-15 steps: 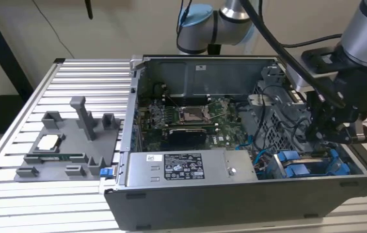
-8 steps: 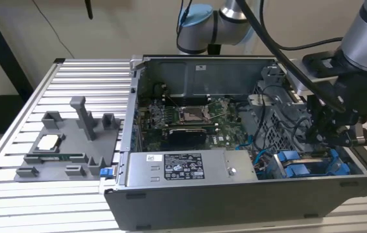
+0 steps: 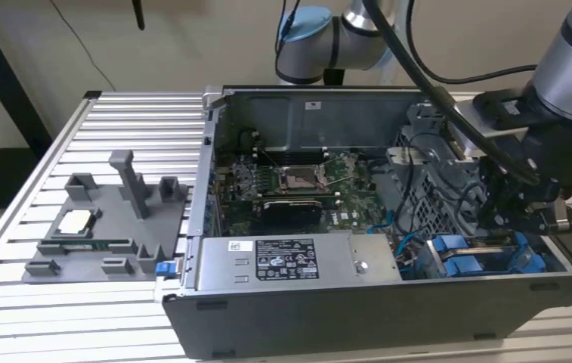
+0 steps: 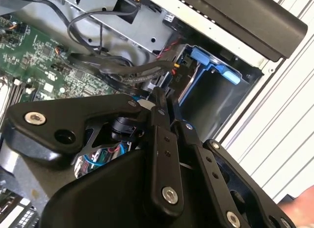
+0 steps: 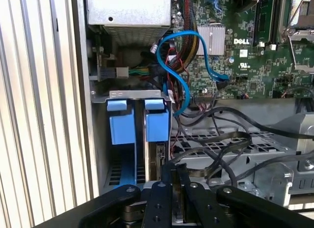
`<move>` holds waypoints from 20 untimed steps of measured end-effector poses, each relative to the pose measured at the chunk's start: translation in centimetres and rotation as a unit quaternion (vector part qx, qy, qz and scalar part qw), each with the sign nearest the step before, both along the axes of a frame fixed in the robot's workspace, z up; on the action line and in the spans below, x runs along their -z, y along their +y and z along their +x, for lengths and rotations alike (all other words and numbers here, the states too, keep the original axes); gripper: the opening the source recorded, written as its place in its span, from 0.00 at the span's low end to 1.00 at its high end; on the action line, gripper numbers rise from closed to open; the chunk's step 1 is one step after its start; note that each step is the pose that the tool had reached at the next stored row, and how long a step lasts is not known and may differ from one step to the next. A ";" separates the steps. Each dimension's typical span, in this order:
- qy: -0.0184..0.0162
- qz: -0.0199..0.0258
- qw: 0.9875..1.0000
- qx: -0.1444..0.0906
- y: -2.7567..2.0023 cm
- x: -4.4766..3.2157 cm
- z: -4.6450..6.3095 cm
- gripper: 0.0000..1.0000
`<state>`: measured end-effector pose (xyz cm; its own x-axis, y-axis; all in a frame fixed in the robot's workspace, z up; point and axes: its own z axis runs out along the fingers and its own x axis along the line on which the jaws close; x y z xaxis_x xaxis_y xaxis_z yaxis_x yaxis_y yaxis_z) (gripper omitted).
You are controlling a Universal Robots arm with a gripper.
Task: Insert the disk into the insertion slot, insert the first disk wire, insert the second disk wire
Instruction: 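Insert the second disk wire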
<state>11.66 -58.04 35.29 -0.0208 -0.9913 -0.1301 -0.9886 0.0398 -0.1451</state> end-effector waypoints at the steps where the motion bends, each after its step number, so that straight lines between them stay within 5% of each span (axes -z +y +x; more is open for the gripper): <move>1: 0.000 0.000 1.000 0.000 -0.05 0.07 0.0 0.16; 20: 0.000 -0.001 1.000 0.000 -0.42 1.15 0.4 0.16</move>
<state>12.09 -58.46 34.14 -0.0209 -0.9915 -0.1281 -0.9886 0.0396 -0.1452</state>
